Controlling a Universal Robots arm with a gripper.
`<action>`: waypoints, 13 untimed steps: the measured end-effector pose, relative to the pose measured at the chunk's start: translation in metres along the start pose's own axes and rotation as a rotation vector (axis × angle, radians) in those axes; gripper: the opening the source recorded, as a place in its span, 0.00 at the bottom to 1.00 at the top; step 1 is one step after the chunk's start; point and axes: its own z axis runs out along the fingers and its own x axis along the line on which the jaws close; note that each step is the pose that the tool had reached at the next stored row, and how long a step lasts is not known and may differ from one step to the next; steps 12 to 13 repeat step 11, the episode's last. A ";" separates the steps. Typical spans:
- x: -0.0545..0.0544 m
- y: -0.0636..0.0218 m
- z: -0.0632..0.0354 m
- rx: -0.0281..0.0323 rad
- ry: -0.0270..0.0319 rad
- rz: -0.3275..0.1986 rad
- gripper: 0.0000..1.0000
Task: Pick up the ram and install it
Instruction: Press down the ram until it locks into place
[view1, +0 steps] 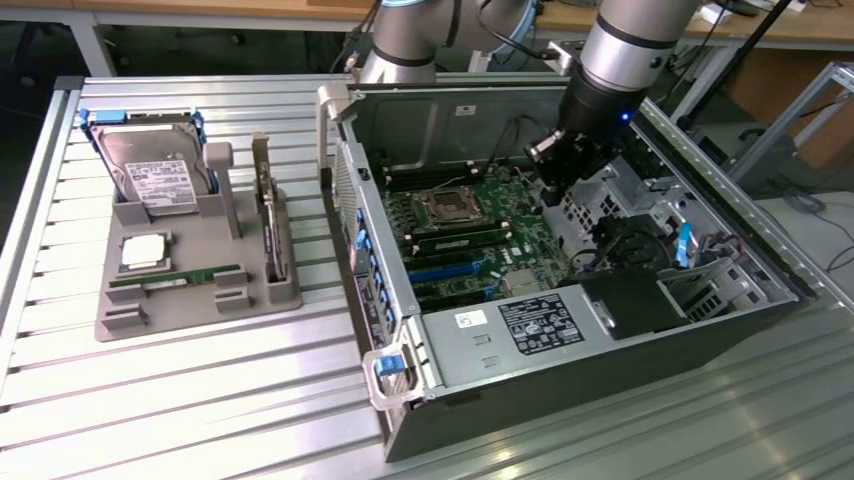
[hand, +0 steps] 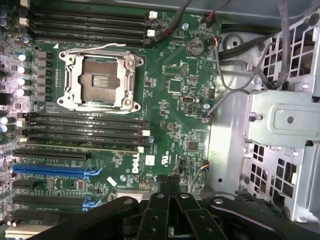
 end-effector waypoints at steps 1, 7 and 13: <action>0.000 0.0000 0.0000 0.0006 0.0004 0.015 0.10; 0.000 0.0000 0.0000 0.0041 0.0028 0.103 0.10; 0.000 0.0000 0.0000 0.0041 0.0028 0.103 0.10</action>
